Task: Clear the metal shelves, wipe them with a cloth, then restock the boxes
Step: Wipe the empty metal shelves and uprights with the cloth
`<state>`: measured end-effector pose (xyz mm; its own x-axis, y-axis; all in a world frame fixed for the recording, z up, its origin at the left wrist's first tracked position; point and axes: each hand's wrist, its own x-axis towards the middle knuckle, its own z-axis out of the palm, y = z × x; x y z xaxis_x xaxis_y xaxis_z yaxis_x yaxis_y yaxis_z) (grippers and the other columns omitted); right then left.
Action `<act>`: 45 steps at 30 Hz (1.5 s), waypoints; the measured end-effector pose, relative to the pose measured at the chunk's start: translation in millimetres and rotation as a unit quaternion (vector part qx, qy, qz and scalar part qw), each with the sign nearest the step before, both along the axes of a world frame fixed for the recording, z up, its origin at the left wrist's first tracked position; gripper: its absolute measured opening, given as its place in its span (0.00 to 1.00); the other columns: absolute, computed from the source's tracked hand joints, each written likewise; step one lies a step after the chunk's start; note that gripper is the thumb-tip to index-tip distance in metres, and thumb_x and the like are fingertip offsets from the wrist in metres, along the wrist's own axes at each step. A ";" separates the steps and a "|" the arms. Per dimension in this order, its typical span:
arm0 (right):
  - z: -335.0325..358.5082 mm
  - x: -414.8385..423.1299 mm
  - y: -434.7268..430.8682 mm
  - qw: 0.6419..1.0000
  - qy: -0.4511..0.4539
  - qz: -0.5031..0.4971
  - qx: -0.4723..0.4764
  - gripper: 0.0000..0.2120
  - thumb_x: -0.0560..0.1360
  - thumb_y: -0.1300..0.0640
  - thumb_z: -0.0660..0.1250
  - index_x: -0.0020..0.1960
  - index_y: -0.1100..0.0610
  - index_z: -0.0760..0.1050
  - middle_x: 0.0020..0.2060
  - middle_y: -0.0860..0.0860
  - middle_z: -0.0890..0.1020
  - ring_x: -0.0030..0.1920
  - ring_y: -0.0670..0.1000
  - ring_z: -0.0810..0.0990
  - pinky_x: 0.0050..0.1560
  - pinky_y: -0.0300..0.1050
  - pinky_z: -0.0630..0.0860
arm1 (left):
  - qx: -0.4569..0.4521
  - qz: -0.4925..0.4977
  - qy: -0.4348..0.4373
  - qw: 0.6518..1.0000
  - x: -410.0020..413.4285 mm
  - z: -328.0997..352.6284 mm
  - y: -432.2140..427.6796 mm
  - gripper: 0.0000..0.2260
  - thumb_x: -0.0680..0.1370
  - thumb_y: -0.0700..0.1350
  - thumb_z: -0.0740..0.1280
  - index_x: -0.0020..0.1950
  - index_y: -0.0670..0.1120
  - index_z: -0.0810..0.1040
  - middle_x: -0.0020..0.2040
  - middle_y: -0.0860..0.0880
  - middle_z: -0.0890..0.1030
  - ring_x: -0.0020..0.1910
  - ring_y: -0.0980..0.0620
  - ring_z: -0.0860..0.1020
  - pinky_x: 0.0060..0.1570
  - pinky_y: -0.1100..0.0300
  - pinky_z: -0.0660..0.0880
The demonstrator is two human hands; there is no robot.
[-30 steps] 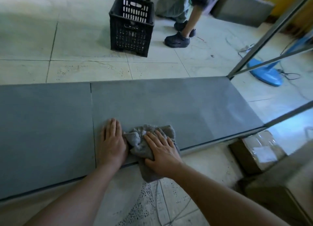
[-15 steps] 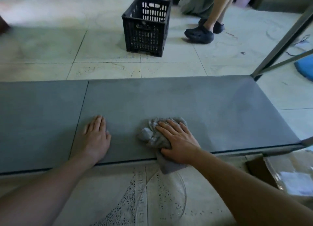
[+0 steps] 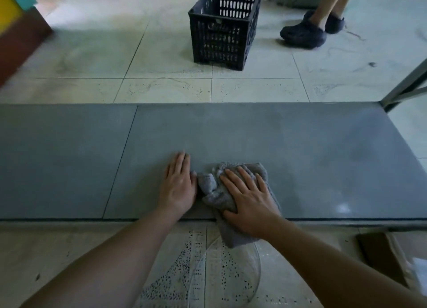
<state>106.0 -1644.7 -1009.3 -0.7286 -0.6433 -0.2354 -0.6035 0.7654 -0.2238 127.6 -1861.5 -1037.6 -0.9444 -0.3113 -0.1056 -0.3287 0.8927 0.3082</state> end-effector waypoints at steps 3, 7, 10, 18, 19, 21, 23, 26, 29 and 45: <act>-0.6 0.6 -1.7 1.000 0.008 -0.008 0.001 0.42 0.75 0.30 0.53 0.82 0.41 0.40 0.82 0.42 0.42 0.81 0.50 0.34 0.79 0.59 0.35 | -0.009 0.014 0.034 0.999 -2.0 -14.4 -1.3 0.26 0.85 0.52 0.49 0.83 0.47 0.52 0.83 0.49 0.51 0.81 0.49 0.50 0.79 0.51 0.48; 2.5 -8.6 -6.7 1.000 0.004 0.013 0.028 0.43 0.74 0.29 0.55 0.82 0.41 0.39 0.81 0.41 0.40 0.80 0.49 0.34 0.80 0.61 0.38 | -0.030 0.000 0.031 0.999 -0.6 -15.4 -1.3 0.26 0.85 0.53 0.47 0.83 0.47 0.52 0.83 0.49 0.50 0.81 0.50 0.50 0.79 0.50 0.48; 3.9 -28.4 -12.4 0.999 0.011 0.037 0.024 0.43 0.74 0.30 0.56 0.82 0.40 0.40 0.82 0.40 0.42 0.81 0.49 0.36 0.80 0.60 0.41 | -0.033 -0.010 0.037 0.999 0.7 -14.2 -1.4 0.28 0.84 0.53 0.42 0.83 0.45 0.53 0.83 0.47 0.52 0.81 0.48 0.51 0.79 0.49 0.50; -0.9 -163.3 -95.7 0.997 0.034 -0.065 -0.002 0.37 0.79 0.33 0.54 0.83 0.43 0.46 0.82 0.43 0.48 0.82 0.51 0.43 0.80 0.60 0.42 | -0.034 -0.012 0.013 0.999 -2.1 -15.5 -2.5 0.28 0.84 0.53 0.40 0.83 0.46 0.46 0.83 0.50 0.46 0.82 0.52 0.45 0.80 0.52 0.44; -2.6 -178.1 -106.1 0.996 0.032 -0.082 -0.002 0.37 0.79 0.33 0.53 0.83 0.44 0.46 0.82 0.44 0.48 0.82 0.52 0.43 0.80 0.61 0.43 | -0.030 -0.001 0.018 0.999 -1.6 -15.2 -2.2 0.27 0.85 0.53 0.42 0.83 0.47 0.47 0.83 0.50 0.46 0.82 0.53 0.45 0.79 0.54 0.44; -4.6 -200.5 -118.9 0.994 0.033 -0.104 0.002 0.37 0.79 0.33 0.53 0.83 0.45 0.47 0.82 0.45 0.49 0.82 0.54 0.44 0.79 0.62 0.44 | -0.033 0.007 0.030 0.999 -3.4 -15.8 -0.1 0.27 0.84 0.54 0.40 0.83 0.48 0.47 0.83 0.51 0.48 0.81 0.53 0.47 0.79 0.55 0.44; -5.1 -212.1 -123.7 0.993 0.034 -0.114 -0.002 0.37 0.79 0.33 0.54 0.83 0.45 0.47 0.82 0.46 0.49 0.82 0.54 0.45 0.79 0.63 0.45 | -0.031 0.007 0.036 0.999 -1.9 -19.1 -0.7 0.33 0.79 0.57 0.34 0.83 0.48 0.48 0.83 0.51 0.48 0.81 0.53 0.47 0.79 0.54 0.45; -6.6 -215.8 -125.9 0.990 0.036 -0.135 -0.013 0.38 0.78 0.33 0.55 0.82 0.44 0.47 0.82 0.46 0.51 0.82 0.55 0.46 0.79 0.63 0.46 | -0.019 0.007 0.033 0.999 -2.6 -18.1 -2.0 0.35 0.77 0.58 0.31 0.83 0.48 0.48 0.83 0.51 0.47 0.81 0.53 0.45 0.80 0.54 0.44; -9.6 -209.5 -129.5 0.987 0.053 -0.147 -0.023 0.37 0.78 0.33 0.54 0.83 0.45 0.49 0.82 0.47 0.51 0.82 0.55 0.46 0.79 0.62 0.45 | -0.007 0.010 0.036 0.999 -3.6 -11.9 -3.8 0.27 0.85 0.54 0.41 0.83 0.49 0.47 0.83 0.52 0.46 0.81 0.55 0.44 0.80 0.56 0.43; 11.1 2.4 -19.1 0.999 -0.029 -0.006 0.016 0.40 0.78 0.35 0.59 0.83 0.44 0.46 0.82 0.44 0.46 0.81 0.49 0.38 0.80 0.60 0.40 | -0.015 -0.041 -0.049 0.998 1.3 -8.5 -11.4 0.37 0.80 0.48 0.62 0.83 0.43 0.44 0.83 0.45 0.44 0.82 0.45 0.45 0.79 0.47 0.46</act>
